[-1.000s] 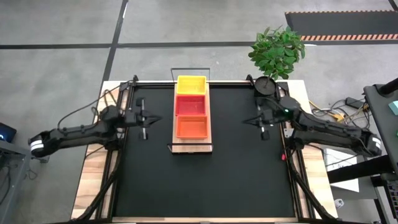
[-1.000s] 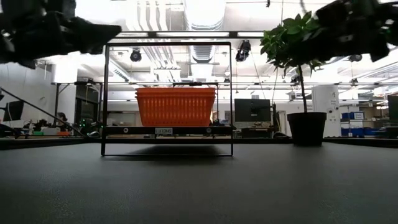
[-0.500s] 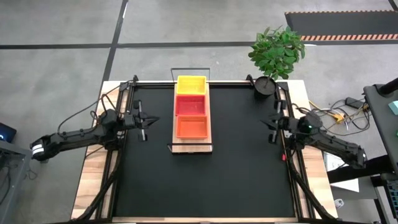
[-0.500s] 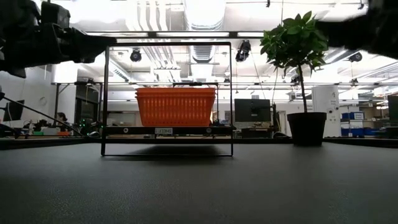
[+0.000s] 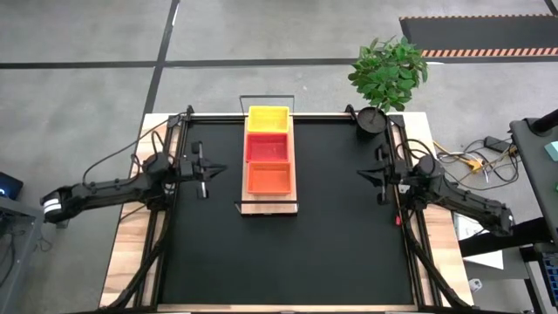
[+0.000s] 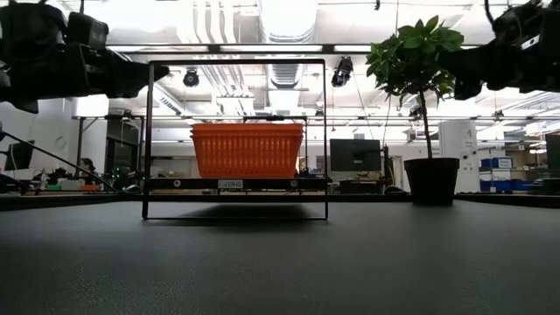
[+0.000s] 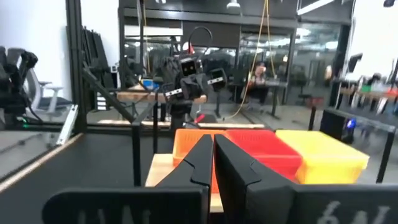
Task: Stack baskets on shelf by color
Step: Return to Home Position
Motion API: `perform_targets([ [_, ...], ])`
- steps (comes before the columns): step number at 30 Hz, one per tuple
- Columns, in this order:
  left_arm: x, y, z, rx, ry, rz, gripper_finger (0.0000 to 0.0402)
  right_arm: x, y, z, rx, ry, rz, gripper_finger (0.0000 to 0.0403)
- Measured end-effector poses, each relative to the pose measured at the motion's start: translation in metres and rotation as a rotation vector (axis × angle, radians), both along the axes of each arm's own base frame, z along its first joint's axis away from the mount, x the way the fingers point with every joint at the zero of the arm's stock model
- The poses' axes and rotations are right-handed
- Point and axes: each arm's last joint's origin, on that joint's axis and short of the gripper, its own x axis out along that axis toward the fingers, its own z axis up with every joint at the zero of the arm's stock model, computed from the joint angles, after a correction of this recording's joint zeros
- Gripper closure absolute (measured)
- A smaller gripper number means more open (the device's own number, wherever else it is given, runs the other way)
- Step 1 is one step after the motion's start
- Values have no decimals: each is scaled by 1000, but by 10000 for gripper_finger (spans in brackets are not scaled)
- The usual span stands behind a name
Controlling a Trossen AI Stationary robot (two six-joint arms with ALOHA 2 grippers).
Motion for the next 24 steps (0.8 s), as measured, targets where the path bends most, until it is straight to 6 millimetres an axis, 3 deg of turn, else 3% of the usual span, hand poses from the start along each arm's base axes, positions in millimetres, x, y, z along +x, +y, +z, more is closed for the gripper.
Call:
perform_targets([
  [7,3,1,-6,-20,48,0,400,3,-1,-3,153,24,-20,394],
  [13,7,3,-11,-39,93,-1,400,0,7,-10,187,39,-440,394],
  [18,10,4,-18,-61,145,-1,400,2,24,-10,-56,95,-329,394],
  [24,14,6,-27,-92,216,-1,400,2,24,-10,-88,105,-335,394],
])
